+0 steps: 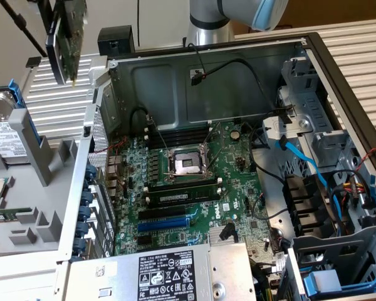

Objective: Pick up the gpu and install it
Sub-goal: 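Pick up the gpu and move the gpu toward the slot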

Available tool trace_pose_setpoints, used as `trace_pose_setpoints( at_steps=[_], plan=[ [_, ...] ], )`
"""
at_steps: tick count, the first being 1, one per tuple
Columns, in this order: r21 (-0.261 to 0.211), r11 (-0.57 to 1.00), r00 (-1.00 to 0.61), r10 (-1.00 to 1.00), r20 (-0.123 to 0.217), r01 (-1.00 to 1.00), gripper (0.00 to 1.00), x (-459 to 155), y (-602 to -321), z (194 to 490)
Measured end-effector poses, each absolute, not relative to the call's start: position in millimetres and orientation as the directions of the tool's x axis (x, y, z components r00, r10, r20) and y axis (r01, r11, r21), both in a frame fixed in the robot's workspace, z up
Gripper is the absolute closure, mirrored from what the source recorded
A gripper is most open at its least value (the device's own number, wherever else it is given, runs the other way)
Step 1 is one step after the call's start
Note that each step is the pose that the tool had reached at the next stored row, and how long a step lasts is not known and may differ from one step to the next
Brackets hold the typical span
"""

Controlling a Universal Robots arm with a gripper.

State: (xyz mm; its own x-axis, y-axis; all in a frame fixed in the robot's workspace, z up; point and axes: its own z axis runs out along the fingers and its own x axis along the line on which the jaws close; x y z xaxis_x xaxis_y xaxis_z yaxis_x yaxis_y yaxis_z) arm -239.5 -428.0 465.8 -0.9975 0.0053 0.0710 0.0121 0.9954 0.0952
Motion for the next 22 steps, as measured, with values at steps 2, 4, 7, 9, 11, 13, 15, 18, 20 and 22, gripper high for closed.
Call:
trace_pose_setpoints(
  at_steps=[2, 4, 7, 9, 11, 13, 15, 18, 20, 22],
  plan=[
    [0.095, 0.995, -0.997, 0.003, 0.072, 0.010, 0.73, -231, -428, 466],
    [0.095, 0.995, -0.997, -0.002, 0.073, 0.005, 0.73, -222, -428, 465],
    [0.095, 0.995, -0.997, -0.010, 0.073, -0.003, 0.73, -209, -428, 463],
    [0.095, 0.995, -0.997, -0.017, 0.073, -0.010, 0.73, -203, -428, 461],
    [0.093, 0.996, -0.997, -0.023, 0.073, -0.016, 0.73, -196, -428, 458],
    [0.091, 0.996, -0.997, -0.029, 0.073, -0.023, 0.73, -189, -428, 455],
    [0.088, 0.996, -0.997, -0.035, 0.073, -0.029, 0.73, -183, -428, 451],
    [0.086, 0.996, -0.996, -0.044, 0.073, -0.037, 0.73, -173, -428, 447],
    [0.085, 0.995, -0.996, -0.049, 0.073, -0.043, 0.73, -167, -428, 444],
    [0.084, 0.995, -0.996, -0.053, 0.073, -0.047, 0.73, -160, -428, 441]
  ],
)
